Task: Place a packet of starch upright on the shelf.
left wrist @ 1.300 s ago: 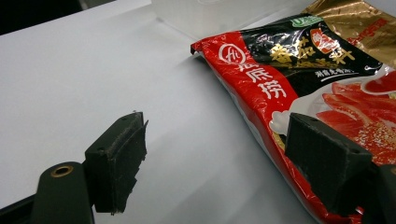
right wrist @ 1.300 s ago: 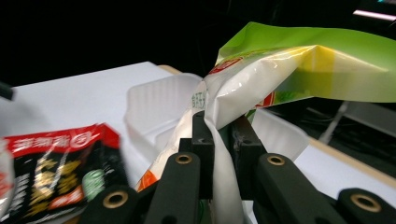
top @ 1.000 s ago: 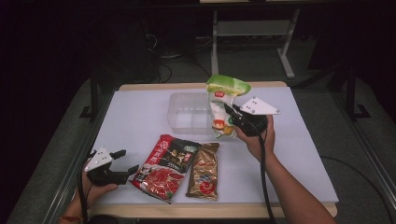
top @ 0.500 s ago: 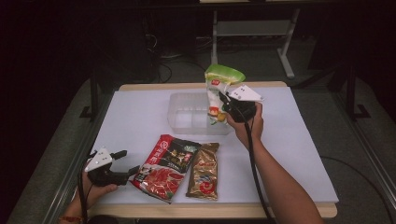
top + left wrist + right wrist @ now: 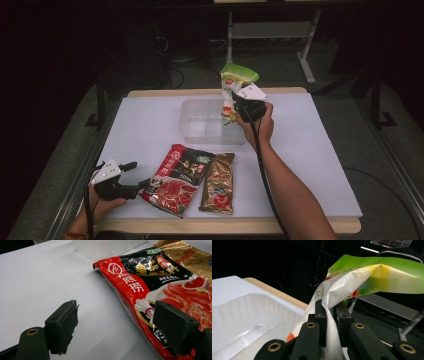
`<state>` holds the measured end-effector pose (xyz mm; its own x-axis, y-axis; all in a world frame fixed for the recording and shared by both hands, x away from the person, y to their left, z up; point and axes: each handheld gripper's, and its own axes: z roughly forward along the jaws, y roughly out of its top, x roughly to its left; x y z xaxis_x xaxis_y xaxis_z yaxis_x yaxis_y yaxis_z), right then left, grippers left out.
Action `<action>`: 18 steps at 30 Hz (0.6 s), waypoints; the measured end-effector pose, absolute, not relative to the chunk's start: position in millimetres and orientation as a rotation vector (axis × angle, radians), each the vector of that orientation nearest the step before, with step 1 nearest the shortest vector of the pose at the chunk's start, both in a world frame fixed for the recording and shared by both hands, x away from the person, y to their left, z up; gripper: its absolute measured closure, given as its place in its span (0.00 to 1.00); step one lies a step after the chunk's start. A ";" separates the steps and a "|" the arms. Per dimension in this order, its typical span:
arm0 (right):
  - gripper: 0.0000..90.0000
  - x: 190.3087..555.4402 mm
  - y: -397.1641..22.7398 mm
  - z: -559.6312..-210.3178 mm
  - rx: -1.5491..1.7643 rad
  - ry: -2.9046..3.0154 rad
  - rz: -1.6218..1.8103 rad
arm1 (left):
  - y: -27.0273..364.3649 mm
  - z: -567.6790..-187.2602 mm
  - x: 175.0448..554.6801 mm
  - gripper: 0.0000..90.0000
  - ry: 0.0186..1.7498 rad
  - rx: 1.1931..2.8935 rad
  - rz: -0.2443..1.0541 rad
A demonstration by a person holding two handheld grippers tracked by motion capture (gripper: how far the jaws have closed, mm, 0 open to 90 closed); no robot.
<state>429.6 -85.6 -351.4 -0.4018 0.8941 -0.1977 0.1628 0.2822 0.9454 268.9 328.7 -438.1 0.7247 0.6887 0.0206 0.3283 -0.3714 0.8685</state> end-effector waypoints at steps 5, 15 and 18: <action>0.92 436.6 -82.9 -352.8 0.962 1.757 1.142 | 329.1 -438.3 269.2 0.22 0.773 1.975 0.472; 0.92 447.7 -79.5 -361.0 0.981 1.743 1.117 | 327.7 -439.4 269.3 0.22 0.774 1.979 0.463; 0.92 448.2 -76.7 -361.0 0.962 1.739 1.100 | 327.8 -439.6 269.4 0.22 0.774 1.978 0.461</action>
